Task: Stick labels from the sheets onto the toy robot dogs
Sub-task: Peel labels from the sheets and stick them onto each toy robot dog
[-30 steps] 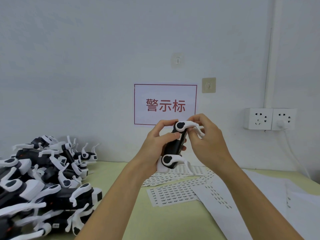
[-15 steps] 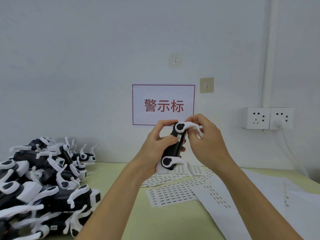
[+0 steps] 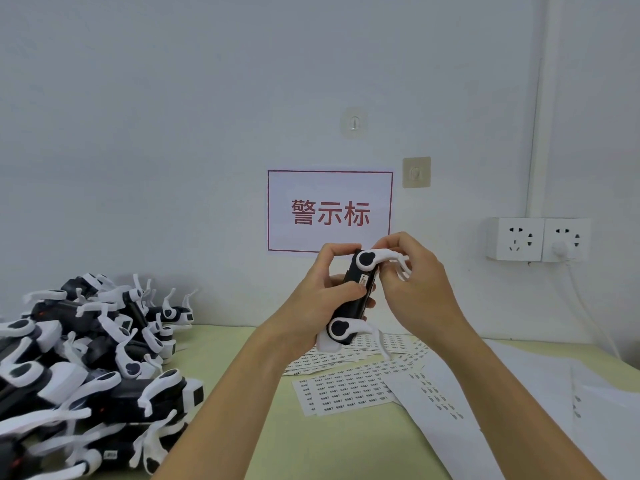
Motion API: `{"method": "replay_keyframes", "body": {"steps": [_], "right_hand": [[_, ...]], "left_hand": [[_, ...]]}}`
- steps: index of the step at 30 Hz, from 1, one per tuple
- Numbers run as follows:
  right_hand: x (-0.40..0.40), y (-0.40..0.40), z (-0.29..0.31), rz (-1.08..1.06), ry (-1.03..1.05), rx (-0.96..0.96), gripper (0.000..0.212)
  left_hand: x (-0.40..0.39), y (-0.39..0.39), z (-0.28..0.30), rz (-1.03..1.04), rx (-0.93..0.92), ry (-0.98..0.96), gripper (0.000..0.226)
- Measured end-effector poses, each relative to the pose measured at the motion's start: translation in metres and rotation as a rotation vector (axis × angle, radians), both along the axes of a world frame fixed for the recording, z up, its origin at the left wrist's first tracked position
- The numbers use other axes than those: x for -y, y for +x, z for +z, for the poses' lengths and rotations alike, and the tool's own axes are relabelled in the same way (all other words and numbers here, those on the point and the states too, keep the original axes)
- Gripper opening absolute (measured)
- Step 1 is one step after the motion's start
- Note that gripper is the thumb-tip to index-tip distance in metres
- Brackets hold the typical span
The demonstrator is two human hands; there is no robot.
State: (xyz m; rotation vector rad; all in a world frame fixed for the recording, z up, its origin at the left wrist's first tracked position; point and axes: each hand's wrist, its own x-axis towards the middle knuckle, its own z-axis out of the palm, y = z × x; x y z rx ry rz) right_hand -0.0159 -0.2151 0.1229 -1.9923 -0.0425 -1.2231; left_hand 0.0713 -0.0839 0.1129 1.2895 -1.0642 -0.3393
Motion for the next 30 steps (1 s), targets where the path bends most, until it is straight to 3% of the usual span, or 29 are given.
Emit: {"method": "replay_keyframes", "body": {"steps": [19, 30], "right_hand": [[0.000, 0.002, -0.002, 0.010, -0.020, -0.057, 0.029], [0.003, -0.009, 0.003, 0.228, -0.007, -0.215, 0.022]], "left_hand": [[-0.002, -0.001, 0.002, 0.065, 0.047, 0.044, 0.034], [-0.003, -0.004, 0.004, 0.101, 0.072, 0.076, 0.041]]}}
